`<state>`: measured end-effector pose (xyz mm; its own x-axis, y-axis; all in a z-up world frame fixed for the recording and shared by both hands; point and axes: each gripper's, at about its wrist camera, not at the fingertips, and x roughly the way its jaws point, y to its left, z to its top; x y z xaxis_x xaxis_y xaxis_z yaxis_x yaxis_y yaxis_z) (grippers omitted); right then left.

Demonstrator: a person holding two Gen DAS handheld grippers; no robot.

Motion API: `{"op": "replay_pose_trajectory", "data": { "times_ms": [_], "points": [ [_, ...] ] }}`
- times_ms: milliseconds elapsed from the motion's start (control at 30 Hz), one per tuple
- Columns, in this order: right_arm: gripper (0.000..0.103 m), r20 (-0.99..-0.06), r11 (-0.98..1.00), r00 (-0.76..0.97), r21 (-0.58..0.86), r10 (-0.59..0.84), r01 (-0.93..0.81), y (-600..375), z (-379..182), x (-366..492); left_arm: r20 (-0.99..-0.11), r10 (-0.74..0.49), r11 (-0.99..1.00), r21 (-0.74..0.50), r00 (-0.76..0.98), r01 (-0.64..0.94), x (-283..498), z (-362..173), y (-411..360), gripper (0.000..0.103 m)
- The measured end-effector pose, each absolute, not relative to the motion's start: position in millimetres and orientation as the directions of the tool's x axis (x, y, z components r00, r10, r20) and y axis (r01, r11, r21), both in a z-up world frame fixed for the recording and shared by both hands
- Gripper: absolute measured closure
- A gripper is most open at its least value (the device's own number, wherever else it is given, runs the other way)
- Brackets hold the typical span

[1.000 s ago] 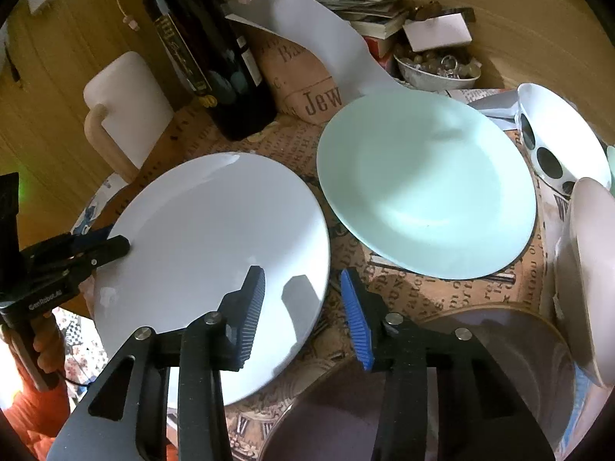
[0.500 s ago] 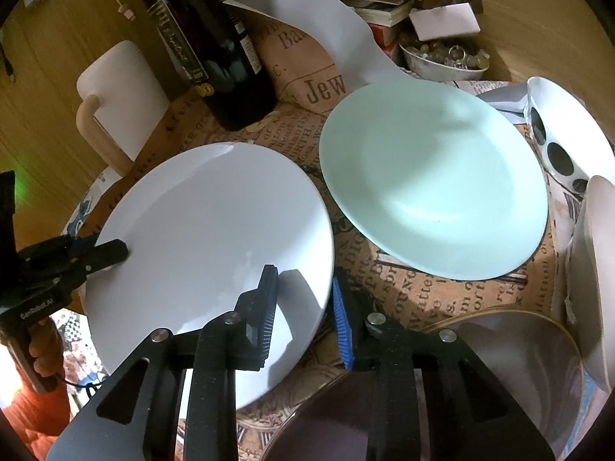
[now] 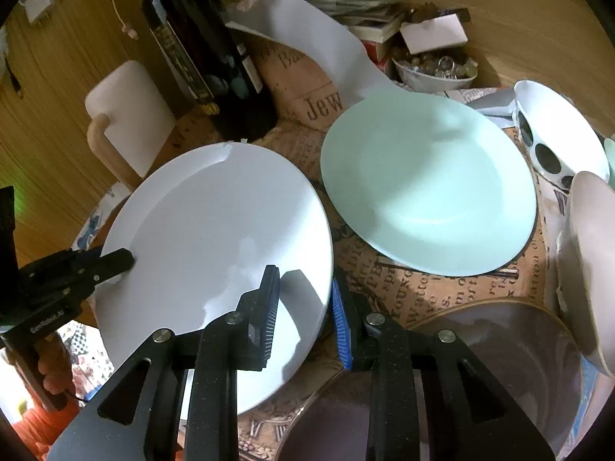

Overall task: Organize plates and bowls
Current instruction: 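Grasp the white plate rim with both grippers together, then lift the white plate with both grippers and carry it over the dark brown plate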

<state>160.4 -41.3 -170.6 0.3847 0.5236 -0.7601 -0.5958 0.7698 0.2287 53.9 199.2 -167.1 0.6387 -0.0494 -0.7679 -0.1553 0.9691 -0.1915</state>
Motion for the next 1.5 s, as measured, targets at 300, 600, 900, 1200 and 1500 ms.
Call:
{"op": "replay_pose_trajectory", "data": {
  "times_ms": [300, 600, 900, 1200, 1500],
  "points": [
    [0.079, -0.723, 0.774, 0.425, 0.237, 0.544, -0.587, -55, -156, 153, -0.735, -0.044, 0.970, -0.193, 0.677, -0.146, 52, -149, 189, 0.076],
    [0.079, -0.689, 0.789, 0.471, 0.245, 0.551, -0.563, -85, -145, 145, -0.705, -0.055, 0.976, -0.186, 0.707, -0.109, 56, -134, 165, 0.076],
    [0.079, -0.669, 0.809, 0.508, 0.251, 0.542, -0.532, -119, -141, 134, -0.689, -0.082, 0.982, -0.179, 0.720, -0.060, 58, -129, 137, 0.076],
    [0.079, -0.655, 0.830, 0.543, 0.256, 0.525, -0.495, -153, -141, 119, -0.694, -0.112, 0.983, -0.180, 0.711, -0.020, 56, -128, 108, 0.076],
    [0.079, -0.651, 0.848, 0.563, 0.268, 0.510, -0.458, -184, -146, 104, -0.699, -0.140, 0.985, -0.171, 0.701, 0.026, 50, -129, 77, 0.076]
  ]
}}
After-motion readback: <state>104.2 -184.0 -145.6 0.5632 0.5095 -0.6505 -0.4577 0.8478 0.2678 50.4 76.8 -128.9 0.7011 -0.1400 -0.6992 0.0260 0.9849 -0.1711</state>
